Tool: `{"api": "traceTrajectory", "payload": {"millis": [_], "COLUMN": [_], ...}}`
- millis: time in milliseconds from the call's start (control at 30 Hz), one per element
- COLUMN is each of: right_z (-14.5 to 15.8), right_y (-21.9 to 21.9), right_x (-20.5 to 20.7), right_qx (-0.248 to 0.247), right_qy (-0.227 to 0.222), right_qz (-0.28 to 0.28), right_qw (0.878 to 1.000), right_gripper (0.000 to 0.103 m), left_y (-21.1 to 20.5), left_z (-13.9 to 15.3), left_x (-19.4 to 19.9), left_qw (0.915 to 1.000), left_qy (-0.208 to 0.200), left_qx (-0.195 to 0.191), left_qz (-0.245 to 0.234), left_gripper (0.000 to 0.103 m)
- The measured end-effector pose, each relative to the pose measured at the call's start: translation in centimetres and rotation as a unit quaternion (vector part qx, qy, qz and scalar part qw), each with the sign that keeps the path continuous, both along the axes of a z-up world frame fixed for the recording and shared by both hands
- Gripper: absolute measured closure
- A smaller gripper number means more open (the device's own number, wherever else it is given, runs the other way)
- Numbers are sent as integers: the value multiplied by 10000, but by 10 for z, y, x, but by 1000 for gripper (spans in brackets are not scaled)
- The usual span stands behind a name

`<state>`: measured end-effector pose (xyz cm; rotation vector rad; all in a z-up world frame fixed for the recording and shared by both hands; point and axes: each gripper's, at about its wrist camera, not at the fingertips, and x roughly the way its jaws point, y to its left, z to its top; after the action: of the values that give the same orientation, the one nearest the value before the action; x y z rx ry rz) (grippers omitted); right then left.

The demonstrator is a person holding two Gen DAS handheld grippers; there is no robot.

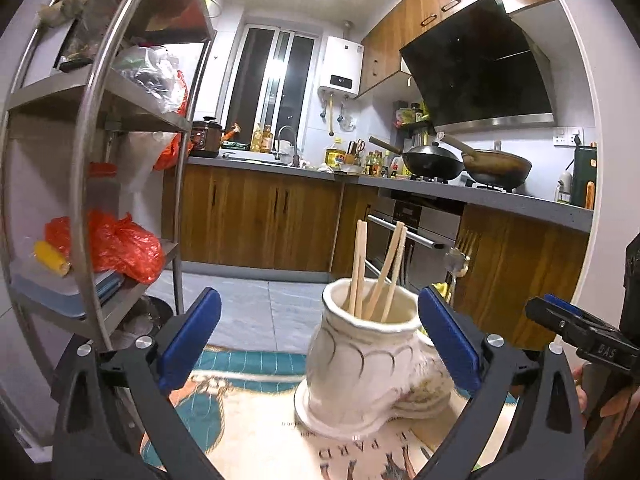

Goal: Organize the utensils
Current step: 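Open both tools to release the utensils and pull back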

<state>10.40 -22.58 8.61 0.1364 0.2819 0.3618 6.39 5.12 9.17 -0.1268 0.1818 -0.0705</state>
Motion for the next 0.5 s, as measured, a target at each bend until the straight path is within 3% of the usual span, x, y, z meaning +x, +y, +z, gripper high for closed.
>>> {"api": "traceTrajectory", "payload": {"millis": [233, 500], "right_z": [-12, -33], "right_y": [-10, -10], "right_x": [-25, -46], "right_qx": [-169, -550], "right_qy": [425, 946], "right_qz": [-103, -126], "right_qw": [9989, 9939], "right_gripper": [5, 5], "left_y": [-5, -17], "left_z": [-9, -39], "left_x": [-31, -47], "left_qw": [9995, 9951], "left_qy": [305, 927], "left_qx": [69, 284], "left_qz": [-24, -207], "left_gripper": [6, 6]}}
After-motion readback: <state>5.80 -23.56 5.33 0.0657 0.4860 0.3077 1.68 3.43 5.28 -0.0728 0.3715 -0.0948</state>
